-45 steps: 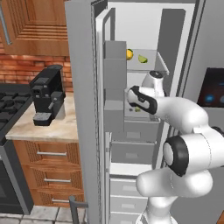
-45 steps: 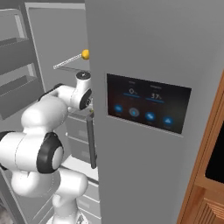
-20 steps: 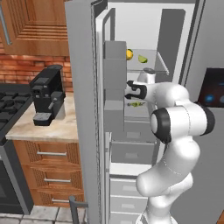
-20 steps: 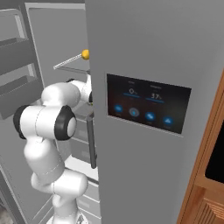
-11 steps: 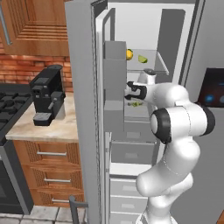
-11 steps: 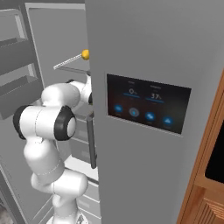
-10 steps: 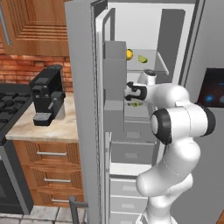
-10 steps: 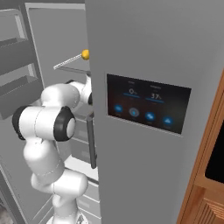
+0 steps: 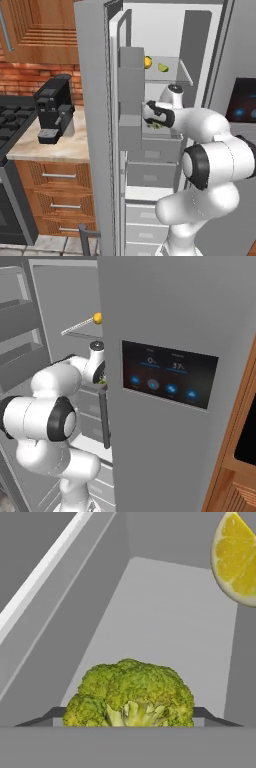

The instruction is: Take the lemon wedge and broccoli from the second highest rack and move them to the highest rack where the lemon wedge and lemon are located, to maximize freezer space. Close the freezer door after rearranging.

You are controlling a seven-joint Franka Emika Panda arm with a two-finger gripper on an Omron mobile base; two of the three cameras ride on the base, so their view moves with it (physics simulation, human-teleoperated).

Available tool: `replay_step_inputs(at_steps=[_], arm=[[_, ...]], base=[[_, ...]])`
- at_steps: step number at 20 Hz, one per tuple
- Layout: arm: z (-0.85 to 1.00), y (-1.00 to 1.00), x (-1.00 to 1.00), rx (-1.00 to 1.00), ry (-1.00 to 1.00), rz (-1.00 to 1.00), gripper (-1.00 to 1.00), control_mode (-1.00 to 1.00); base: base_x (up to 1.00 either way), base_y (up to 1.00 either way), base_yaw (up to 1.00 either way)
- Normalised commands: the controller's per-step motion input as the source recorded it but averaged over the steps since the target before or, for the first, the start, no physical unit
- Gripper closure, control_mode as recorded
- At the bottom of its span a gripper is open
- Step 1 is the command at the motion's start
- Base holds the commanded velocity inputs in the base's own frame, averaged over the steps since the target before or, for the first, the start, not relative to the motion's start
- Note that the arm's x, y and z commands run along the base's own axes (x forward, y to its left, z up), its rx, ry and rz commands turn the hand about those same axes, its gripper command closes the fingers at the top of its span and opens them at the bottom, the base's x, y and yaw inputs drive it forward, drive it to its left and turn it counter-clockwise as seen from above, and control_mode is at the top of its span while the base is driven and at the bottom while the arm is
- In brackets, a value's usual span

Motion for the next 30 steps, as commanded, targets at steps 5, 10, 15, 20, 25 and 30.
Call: replay_step_inputs(at_steps=[5,10,15,20,25,30], arm=[[0.24,0.11,-0.83,0.00,-0.04,0.00,1.00,-1.00],[0.60,0.02,-0.78,0.00,-0.01,0.00,1.00,-1.00],[0.80,0.00,-0.67,0.00,-0.05,0.00,1.00,-1.00],[0.83,0.01,-0.56,0.00,-0.17,0.00,1.00,-1.00],[0.83,0.00,-0.04,0.00,-0.09,-0.10,1.00,-1.00],[0.85,0.00,0.14,0.00,-0.06,-0.07,1.00,-1.00]], base=[[0.00,0.00,0.00],[0.00,0.00,0.00],[0.00,0.00,0.00],[0.00,0.00,0.00],[0.00,0.00,0.00],[0.00,0.00,0.00]])
